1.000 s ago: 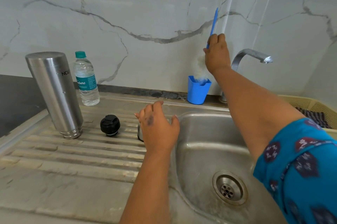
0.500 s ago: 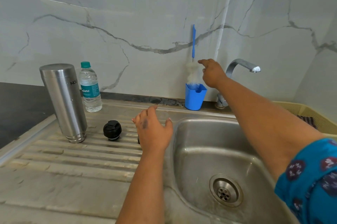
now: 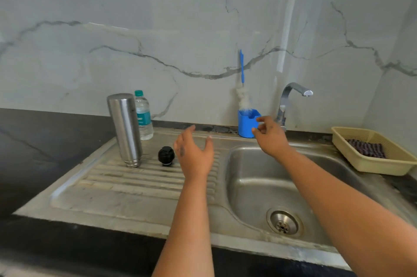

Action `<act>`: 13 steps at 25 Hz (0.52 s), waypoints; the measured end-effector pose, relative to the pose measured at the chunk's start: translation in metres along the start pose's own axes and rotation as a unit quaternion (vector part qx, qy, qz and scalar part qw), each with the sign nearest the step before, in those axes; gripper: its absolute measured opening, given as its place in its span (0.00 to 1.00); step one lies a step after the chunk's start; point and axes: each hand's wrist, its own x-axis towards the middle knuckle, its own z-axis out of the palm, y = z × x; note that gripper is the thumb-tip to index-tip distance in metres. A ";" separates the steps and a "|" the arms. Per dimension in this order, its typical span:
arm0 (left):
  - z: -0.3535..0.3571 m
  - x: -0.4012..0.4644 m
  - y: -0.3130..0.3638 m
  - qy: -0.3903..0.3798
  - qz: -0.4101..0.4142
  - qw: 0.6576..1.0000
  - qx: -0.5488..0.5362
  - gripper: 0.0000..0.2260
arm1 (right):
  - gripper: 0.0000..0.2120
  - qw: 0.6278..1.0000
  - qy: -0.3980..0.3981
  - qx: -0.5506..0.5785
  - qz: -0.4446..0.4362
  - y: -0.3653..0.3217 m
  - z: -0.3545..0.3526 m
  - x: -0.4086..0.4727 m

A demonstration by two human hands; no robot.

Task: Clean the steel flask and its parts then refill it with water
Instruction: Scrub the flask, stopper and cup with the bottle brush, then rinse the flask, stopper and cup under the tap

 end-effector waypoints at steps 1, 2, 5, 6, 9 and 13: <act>-0.015 -0.003 0.001 0.010 -0.022 1.000 -0.019 0.23 | 0.17 1.000 -0.006 0.014 0.004 -0.010 0.005 -0.011; -0.032 -0.004 0.000 0.024 -0.045 0.998 -0.031 0.22 | 0.16 0.999 -0.017 0.026 0.004 -0.022 0.012 -0.022; -0.101 0.008 -0.024 0.059 -0.096 0.992 -0.052 0.21 | 0.14 0.992 -0.085 0.091 0.012 -0.073 0.051 -0.046; -0.125 0.018 -0.034 0.070 -0.115 0.990 -0.049 0.20 | 0.14 0.987 -0.109 0.120 0.013 -0.090 0.068 -0.050; -0.183 0.055 -0.053 0.072 -0.197 0.971 -0.117 0.19 | 0.14 0.962 -0.194 0.194 0.012 -0.140 0.117 -0.053; -0.211 0.089 -0.057 -0.009 -0.274 0.941 -0.196 0.18 | 0.20 0.916 -0.287 0.275 0.045 -0.192 0.160 -0.049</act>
